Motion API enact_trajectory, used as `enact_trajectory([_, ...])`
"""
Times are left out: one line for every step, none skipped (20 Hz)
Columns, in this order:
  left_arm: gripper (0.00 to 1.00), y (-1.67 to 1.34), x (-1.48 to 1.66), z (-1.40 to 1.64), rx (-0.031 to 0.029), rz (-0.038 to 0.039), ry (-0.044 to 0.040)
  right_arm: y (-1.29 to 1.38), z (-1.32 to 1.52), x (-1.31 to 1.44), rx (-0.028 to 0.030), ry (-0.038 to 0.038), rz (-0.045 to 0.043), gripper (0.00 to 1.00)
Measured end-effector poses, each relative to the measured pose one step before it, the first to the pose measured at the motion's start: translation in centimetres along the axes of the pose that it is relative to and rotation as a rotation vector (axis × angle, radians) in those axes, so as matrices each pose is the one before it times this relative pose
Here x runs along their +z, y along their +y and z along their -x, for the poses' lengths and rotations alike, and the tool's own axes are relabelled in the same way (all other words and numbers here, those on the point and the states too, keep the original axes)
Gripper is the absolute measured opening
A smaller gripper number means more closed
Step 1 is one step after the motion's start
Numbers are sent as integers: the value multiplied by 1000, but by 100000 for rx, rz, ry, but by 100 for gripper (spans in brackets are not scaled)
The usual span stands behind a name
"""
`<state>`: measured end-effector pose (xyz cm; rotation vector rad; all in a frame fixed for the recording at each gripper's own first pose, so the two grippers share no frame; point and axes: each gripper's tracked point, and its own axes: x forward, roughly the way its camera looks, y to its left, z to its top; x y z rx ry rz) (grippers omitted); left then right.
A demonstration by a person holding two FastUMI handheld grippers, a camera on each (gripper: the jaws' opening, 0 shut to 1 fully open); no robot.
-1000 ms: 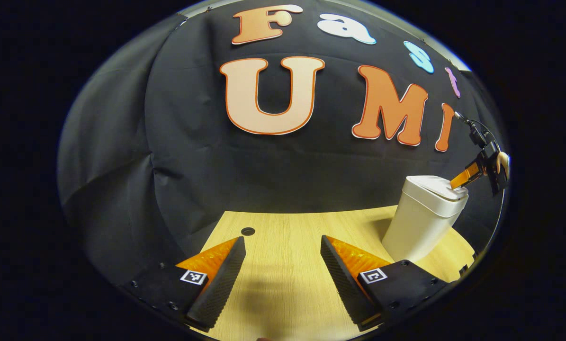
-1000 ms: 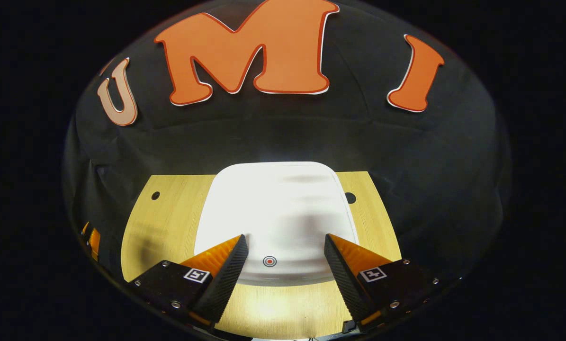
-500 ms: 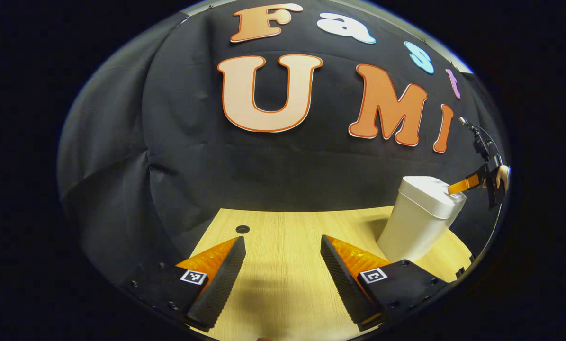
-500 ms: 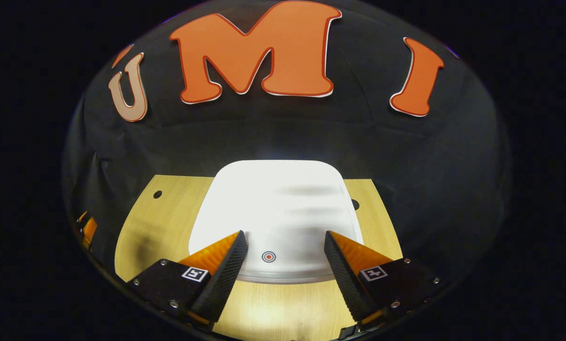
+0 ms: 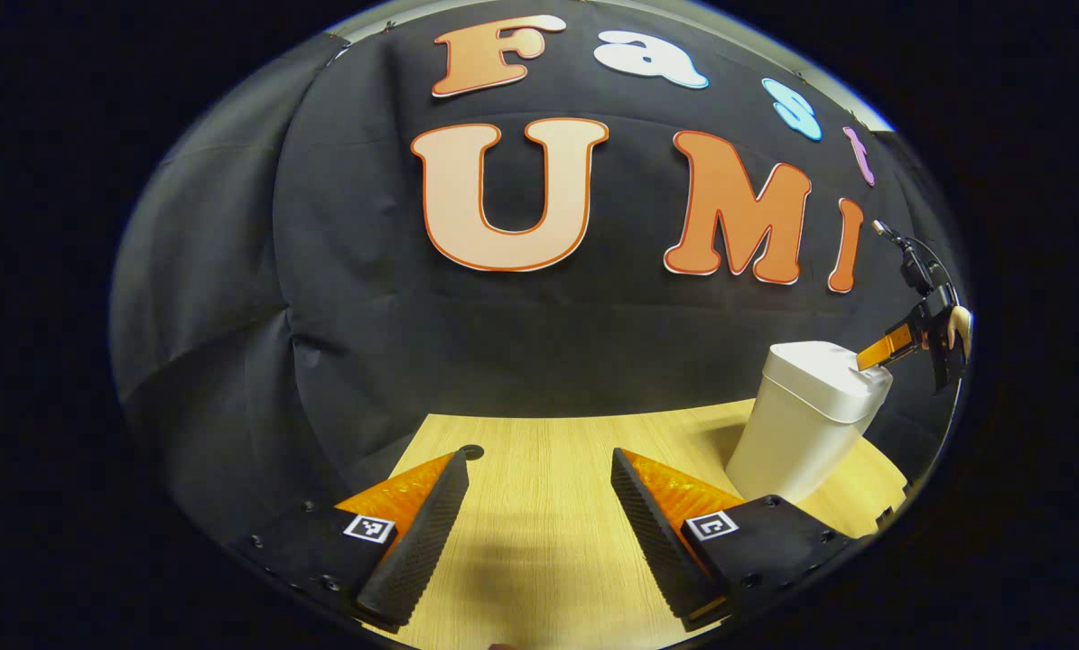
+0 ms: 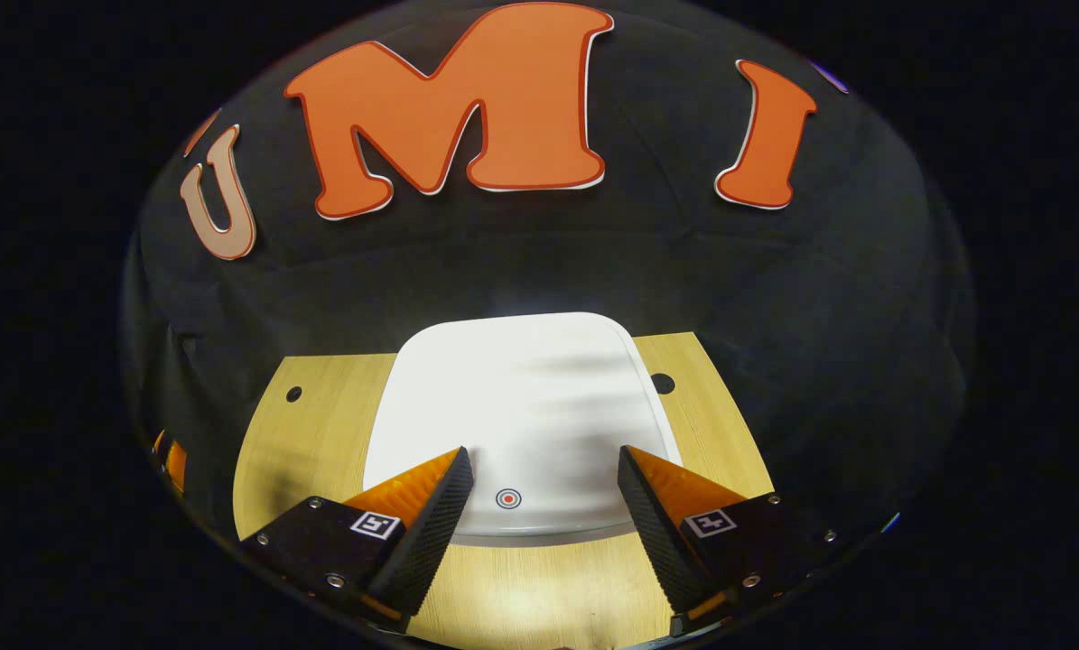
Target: Press the lid of the desktop garbage bin to open it, pick up the crumpled paper on the desktop and throw it into the bin, then pick up the pop can on the desktop and drop it into the bin, and finally close the garbage bin lid.
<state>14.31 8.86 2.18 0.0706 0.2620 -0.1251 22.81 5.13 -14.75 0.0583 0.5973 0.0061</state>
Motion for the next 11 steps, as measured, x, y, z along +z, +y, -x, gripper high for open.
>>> enact_trajectory([100, 177, 234, 83, 566, -57, -684, 415, 804, 340, 1300, -2188, -391, 98])
enact_trajectory([100, 45, 171, 57, 429, 339, -479, 488, 895, 398, 1825, -2934, -858, 98])
enact_trajectory([100, -50, 143, 102, 15, 393, -518, 400, 928, 513, 1351, -3700, -1419, 98])
enact_trajectory([100, -120, 47, 113, -68, 298, -268, 439, 920, 445, 1574, -4158, -1851, 98])
enact_trajectory([100, -87, 169, 114, -268, -91, -499, 316, 1041, 388, 924, -4441, -1513, 98])
enact_trajectory([100, -179, 125, 116, -129, -644, -430, 6, 1111, 284, 1, -4287, -682, 98])
enact_trajectory([100, 21, 225, 133, 102, -971, -539, -191, 1096, 170, -420, -3991, 618, 98])
enact_trajectory([100, 74, 177, 55, 350, -867, -645, -397, 968, -46, -1621, -3506, 1395, 98])
enact_trajectory([100, 96, 231, 85, 380, -584, -591, -602, 995, -3, -2104, -3296, 1913, 98])
enact_trajectory([100, -45, 143, 48, 243, -28, -461, -762, 969, 42, -2836, -3994, 1694, 98])
enact_trajectory([100, 23, 113, 182, 292, 516, -468, -486, 916, -57, -2030, -3261, 1313, 98])
